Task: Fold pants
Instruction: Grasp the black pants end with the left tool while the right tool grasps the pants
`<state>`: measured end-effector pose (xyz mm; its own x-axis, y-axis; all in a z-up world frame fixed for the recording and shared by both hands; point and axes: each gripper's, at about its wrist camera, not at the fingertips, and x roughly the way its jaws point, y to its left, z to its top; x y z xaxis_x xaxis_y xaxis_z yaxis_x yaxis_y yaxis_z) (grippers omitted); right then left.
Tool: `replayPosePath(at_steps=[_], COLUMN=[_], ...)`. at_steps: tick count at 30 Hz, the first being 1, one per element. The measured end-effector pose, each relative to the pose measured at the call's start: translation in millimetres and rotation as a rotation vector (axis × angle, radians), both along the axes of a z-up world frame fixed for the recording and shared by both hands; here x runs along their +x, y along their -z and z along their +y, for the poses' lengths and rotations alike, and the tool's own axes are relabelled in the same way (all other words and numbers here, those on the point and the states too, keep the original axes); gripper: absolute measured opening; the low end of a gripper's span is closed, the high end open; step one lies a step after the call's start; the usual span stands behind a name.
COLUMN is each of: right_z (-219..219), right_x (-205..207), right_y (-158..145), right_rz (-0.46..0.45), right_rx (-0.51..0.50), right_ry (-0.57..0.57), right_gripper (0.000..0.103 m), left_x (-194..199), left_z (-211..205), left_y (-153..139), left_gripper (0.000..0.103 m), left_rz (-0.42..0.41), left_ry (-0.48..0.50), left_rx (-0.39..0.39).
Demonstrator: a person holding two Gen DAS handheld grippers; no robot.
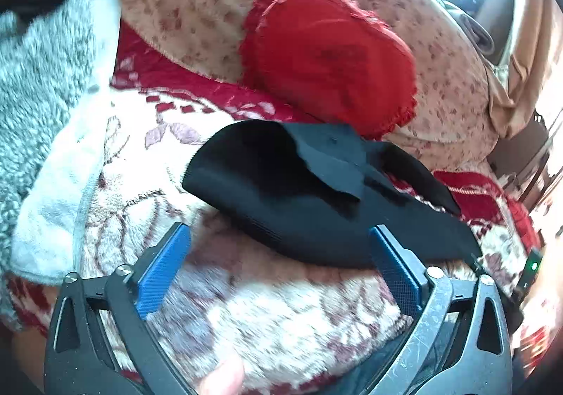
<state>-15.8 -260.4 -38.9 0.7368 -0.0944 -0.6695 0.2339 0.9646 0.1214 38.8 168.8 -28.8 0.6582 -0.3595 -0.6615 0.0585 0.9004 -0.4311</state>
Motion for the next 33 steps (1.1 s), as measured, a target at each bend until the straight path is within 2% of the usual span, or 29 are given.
replayPosePath(at_steps=[1, 4, 8, 9, 11, 12, 13, 16, 20, 21, 23, 26, 28, 30, 31, 33], right_z=[0, 2, 1, 1, 1, 1, 0, -14, -81, -97, -141, -180, -192, -203, -206, -208], right_x=[0, -1, -1, -1, -1, -1, -1, -4, -12, -12, -13, -12, -9, -11, -14, -12], right_y=[0, 0, 0, 0, 0, 0, -1, -8, -30, -31, -24, -6, 6, 18, 22, 24], right_rz=[0.002, 0.005, 0.006, 0.004, 0.005, 0.005, 0.002, -0.007, -0.039, -0.041, -0.037, -0.027, -0.002, 0.023, 0.013, -0.016], right_rx=[-0.001, -0.009, -0.009, -0.009, -0.009, -0.01, -0.009, 0.052, 0.228, 0.29, 0.501, 0.696, 0.752, 0.776, 0.8, 0.829], right_ry=[-0.001, -0.004, 0.001, 0.002, 0.004, 0.005, 0.006, 0.022, 0.105, 0.106, 0.123, 0.138, 0.141, 0.205, 0.225, 0.205], right_gripper=[0.069, 0.069, 0.069, 0.069, 0.069, 0.069, 0.069, 0.067, 0.066, 0.066, 0.059, 0.052, 0.043, 0.039, 0.035, 0.035], left_x=[7, 25, 41, 43, 45, 46, 47, 43, 38, 38, 39, 41, 44, 45, 46, 47], left_z=[6, 12, 16, 14, 10, 10, 10, 7, -10, -12, -16, -23, -26, -27, -26, -25], left_y=[5, 13, 19, 18, 17, 19, 21, 19, 12, 11, 10, 10, 10, 10, 11, 12], left_gripper=[0.089, 0.088, 0.086, 0.08, 0.06, 0.036, 0.007, 0.007, 0.007, 0.007, 0.007, 0.008, 0.008, 0.008, 0.008, 0.008], left_rz=[0.022, 0.043, 0.062, 0.057, 0.057, 0.06, 0.07, 0.052, 0.013, 0.008, 0.001, -0.008, -0.011, -0.015, -0.017, -0.013], left_ry=[0.009, 0.03, -0.001, 0.006, 0.004, -0.005, -0.013, -0.033, -0.014, -0.014, -0.015, -0.017, -0.015, -0.015, -0.019, -0.028], left_rx=[-0.037, -0.11, -0.146, -0.146, -0.105, -0.088, -0.067, -0.012, 0.089, 0.102, 0.122, 0.147, 0.159, 0.165, 0.161, 0.155])
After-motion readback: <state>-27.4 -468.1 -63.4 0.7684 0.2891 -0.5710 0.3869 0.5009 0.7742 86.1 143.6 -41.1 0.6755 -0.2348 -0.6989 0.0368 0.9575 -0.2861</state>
